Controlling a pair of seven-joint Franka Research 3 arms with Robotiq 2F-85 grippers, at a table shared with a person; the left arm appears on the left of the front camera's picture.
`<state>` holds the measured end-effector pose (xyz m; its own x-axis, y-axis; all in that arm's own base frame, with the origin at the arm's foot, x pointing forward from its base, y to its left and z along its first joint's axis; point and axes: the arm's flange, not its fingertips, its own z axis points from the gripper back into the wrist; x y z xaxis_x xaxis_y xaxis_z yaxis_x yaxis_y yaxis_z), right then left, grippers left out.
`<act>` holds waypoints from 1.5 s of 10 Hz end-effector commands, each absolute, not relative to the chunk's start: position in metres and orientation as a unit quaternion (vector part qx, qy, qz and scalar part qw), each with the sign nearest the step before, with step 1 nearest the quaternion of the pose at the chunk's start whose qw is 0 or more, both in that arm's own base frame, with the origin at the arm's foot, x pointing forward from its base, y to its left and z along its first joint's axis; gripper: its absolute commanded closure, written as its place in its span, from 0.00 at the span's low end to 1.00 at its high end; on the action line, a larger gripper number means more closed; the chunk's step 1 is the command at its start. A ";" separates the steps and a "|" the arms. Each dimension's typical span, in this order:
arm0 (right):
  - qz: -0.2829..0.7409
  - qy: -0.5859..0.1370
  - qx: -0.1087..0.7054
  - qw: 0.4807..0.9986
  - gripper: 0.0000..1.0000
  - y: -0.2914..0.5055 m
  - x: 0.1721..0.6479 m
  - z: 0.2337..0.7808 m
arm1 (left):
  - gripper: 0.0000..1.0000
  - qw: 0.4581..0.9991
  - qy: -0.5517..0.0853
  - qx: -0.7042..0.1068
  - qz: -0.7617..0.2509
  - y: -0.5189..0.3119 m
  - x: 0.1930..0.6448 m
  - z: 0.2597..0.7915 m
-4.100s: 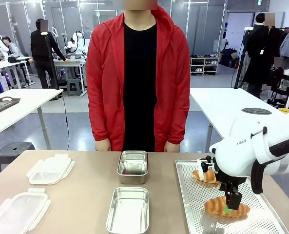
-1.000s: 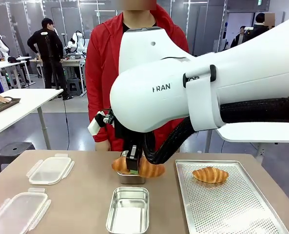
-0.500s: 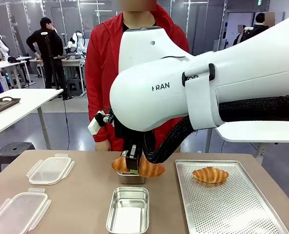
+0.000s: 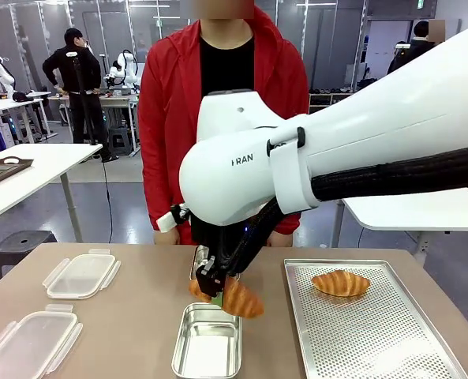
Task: Place the bread into the airtight container.
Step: Pick up a Butter Roll and place it into an empty Airtight Container.
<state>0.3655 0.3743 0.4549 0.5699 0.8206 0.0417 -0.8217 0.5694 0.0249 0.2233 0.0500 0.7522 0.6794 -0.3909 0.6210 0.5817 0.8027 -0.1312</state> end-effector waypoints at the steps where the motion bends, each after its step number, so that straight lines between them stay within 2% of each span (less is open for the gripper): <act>1: 0.338 0.009 0.017 0.941 0.63 0.387 0.367 0.454 | 0.00 0.900 -0.296 -0.164 -0.275 0.049 0.224 0.756; 3: 0.199 0.039 0.027 0.979 0.63 0.392 0.375 0.427 | 0.00 0.900 -0.296 -0.164 -0.275 0.049 0.224 0.756; 5: 0.124 0.043 0.038 0.991 0.63 0.402 0.377 0.409 | 0.00 0.900 -0.296 -0.164 -0.275 0.049 0.224 0.756; 7: 0.111 0.032 0.011 0.993 0.63 0.412 0.381 0.387 | 0.00 0.900 -0.296 -0.164 -0.275 0.049 0.224 0.756; 10: 0.089 0.012 0.031 0.995 0.63 0.420 0.385 0.352 | 0.00 0.900 -0.296 -0.164 -0.275 0.049 0.224 0.756; 12: 0.086 -0.010 0.028 0.996 0.35 0.421 0.385 0.342 | 0.00 0.900 -0.296 -0.164 -0.275 0.049 0.224 0.756; 13: 0.086 -0.010 0.023 0.996 0.15 0.420 0.385 0.340 | 0.00 0.900 -0.296 -0.164 -0.275 0.049 0.224 0.756; 14: 0.086 -0.003 0.029 0.996 0.02 0.417 0.384 0.340 | 0.00 0.900 -0.296 -0.164 -0.275 0.049 0.224 0.756; 15: 0.086 -0.002 0.026 0.996 0.00 0.415 0.385 0.342 | 0.00 0.900 -0.296 -0.164 -0.275 0.049 0.224 0.756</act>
